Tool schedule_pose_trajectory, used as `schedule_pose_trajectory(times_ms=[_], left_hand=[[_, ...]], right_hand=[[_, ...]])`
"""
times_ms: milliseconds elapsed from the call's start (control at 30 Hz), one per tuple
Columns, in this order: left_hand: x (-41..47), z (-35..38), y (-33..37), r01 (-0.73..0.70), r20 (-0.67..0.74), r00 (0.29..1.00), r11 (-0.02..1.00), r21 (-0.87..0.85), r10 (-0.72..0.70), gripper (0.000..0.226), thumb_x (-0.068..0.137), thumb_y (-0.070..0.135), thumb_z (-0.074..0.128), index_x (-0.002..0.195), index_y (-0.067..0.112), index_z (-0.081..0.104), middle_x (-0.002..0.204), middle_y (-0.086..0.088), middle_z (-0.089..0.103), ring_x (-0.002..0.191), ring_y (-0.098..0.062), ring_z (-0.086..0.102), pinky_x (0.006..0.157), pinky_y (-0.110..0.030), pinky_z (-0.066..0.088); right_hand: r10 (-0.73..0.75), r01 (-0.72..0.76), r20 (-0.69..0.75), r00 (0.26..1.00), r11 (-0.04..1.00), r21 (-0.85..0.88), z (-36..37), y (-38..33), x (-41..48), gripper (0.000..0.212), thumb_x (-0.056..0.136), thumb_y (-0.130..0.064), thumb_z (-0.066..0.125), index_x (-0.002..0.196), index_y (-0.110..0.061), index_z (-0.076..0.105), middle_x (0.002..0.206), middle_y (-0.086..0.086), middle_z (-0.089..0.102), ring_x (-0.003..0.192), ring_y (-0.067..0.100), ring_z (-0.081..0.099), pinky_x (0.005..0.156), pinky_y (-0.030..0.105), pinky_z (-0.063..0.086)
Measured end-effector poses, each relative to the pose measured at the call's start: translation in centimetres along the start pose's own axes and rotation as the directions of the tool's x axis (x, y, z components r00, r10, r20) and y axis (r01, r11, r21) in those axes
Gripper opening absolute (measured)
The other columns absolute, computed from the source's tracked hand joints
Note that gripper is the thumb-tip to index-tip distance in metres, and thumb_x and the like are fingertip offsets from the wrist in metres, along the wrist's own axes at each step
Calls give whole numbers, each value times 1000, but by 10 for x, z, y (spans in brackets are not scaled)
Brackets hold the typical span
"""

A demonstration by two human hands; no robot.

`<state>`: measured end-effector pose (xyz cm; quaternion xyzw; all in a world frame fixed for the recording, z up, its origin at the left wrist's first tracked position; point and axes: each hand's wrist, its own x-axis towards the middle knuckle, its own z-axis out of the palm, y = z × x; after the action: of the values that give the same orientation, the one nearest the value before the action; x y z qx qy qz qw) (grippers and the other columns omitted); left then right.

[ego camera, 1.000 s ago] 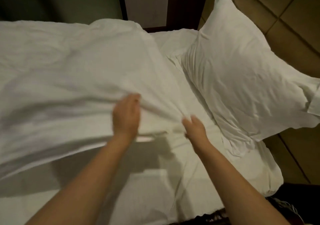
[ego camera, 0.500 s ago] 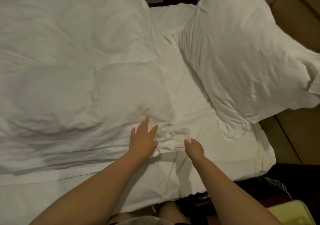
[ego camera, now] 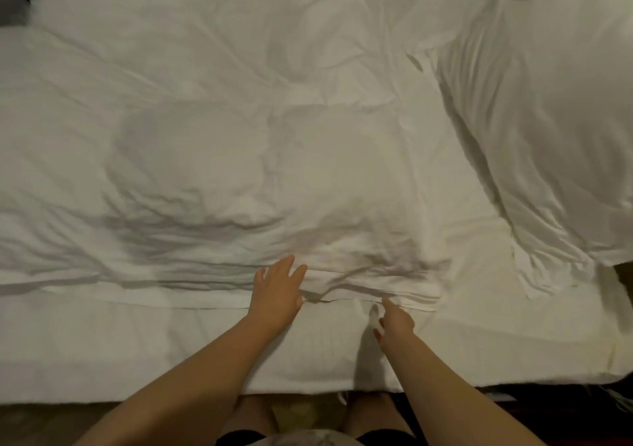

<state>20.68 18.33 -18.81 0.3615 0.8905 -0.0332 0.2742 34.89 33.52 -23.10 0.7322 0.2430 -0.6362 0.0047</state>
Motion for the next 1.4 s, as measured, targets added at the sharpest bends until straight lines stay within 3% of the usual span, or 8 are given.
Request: schedule_pose_trajectory(times_ms=[67, 200, 367, 800, 1000, 1167, 1267, 1400], left_hand=[[-10, 2, -28, 39, -2, 999, 999, 15, -39, 60, 97, 28, 43, 151, 26, 16, 160, -3, 4, 145, -18, 10, 115, -41, 10], [-32, 9, -95, 125, -19, 992, 992, -30, -126, 62, 97, 32, 43, 151, 29, 12, 160, -2, 7, 145, -16, 9, 115, -39, 9], [-61, 10, -213, 153, -67, 985, 987, -57, -157, 60, 97, 33, 41, 151, 30, 14, 158, 1, 11, 144, -14, 13, 116, -37, 11], [-122, -10, -456, 346, -103, 926, 925, -155, -364, 60, 96, 33, 43, 150, 26, 17, 151, 1, 29, 133, -18, 33, 105, -32, 27], [-143, -25, -510, 497, -128, 835, 833, -242, -535, 62, 96, 35, 45, 150, 24, 17, 146, -2, 34, 128, -20, 40, 102, -32, 33], [-162, -43, -563, 593, -110, 732, 709, -381, -672, 69, 93, 33, 53, 150, 20, 16, 145, -6, 36, 128, -24, 42, 102, -37, 38], [-155, -50, -597, 612, -68, 687, 626, -484, -723, 75, 92, 32, 56, 151, 18, 12, 145, -10, 34, 128, -28, 41, 99, -40, 40], [-135, -44, -648, 548, -49, 730, 626, -555, -682, 81, 91, 30, 59, 151, 20, 5, 148, -11, 27, 130, -31, 37, 100, -42, 40]], right_hand=[[-38, 42, 54, 998, 996, -83, 29, 10, -14, 40, 94, -18, 58, 125, 6, 50, 89, 12, 55, 84, 26, 54, 82, 38, 47], [-154, 189, 143, 978, 942, -278, 96, 30, -34, 37, 98, -12, 43, 126, 11, 51, 108, 27, 57, 89, 24, 46, 72, 35, 41], [-258, 276, 102, 961, 929, -247, 207, 95, -71, 26, 101, -18, 37, 105, -1, 56, 97, 15, 50, 79, 25, 48, 64, 30, 40], [-194, 232, 288, 938, 967, -104, 420, 217, -180, 18, 101, -26, 44, 101, -12, 55, 109, 9, 60, 100, 20, 54, 99, 43, 40], [-184, 264, 384, 905, 950, -165, 472, 242, -208, 27, 99, -28, 49, 116, -8, 55, 98, 9, 58, 84, 19, 54, 78, 34, 40], [-115, 283, 517, 848, 923, -260, 513, 269, -258, 8, 98, -21, 49, 99, -16, 55, 119, 18, 59, 101, 28, 56, 98, 45, 42], [-251, 545, 586, 770, 737, -400, 536, 275, -269, 33, 95, -23, 53, 126, -12, 54, 117, 7, 60, 97, 21, 56, 90, 36, 42], [-457, 849, 730, 509, 126, -513, 572, 294, -275, 48, 90, -19, 59, 136, -20, 47, 125, -3, 59, 110, 16, 57, 89, 29, 45]])
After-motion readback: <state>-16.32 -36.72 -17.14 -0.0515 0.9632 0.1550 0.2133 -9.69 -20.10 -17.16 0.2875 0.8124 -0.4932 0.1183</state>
